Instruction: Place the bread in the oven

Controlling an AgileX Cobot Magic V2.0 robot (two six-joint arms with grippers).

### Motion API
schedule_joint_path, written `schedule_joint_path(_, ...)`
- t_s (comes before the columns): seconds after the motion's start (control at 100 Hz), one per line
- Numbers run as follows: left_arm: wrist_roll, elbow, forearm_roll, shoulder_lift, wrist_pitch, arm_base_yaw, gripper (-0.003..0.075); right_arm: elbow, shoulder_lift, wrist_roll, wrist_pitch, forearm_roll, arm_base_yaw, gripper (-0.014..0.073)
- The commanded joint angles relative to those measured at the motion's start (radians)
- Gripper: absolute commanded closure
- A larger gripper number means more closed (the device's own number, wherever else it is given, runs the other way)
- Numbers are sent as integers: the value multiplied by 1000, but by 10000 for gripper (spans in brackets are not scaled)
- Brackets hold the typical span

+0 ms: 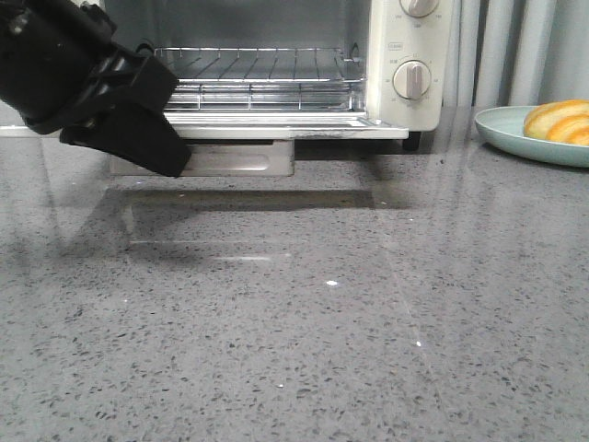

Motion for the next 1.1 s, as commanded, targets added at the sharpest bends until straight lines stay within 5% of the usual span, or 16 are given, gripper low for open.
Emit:
schedule_joint_path(0.0, -9, -35, -31, -33, -58, 10, 742, -77, 80, -6, 15, -9, -1, 641)
schedule_joint_path(0.55, -9, -35, -31, -182, -17, 10, 742, -500, 700, -6, 259, -79, -1, 630)
schedule_joint_path(0.81, -9, -35, -31, -468, 23, 10, 742, -688, 938, -6, 388, -168, -35, 249)
schedule_joint_path(1.09, -85, -35, -27, -702, 50, 10, 742, -691, 1113, 6, 360, -106, -81, 246)
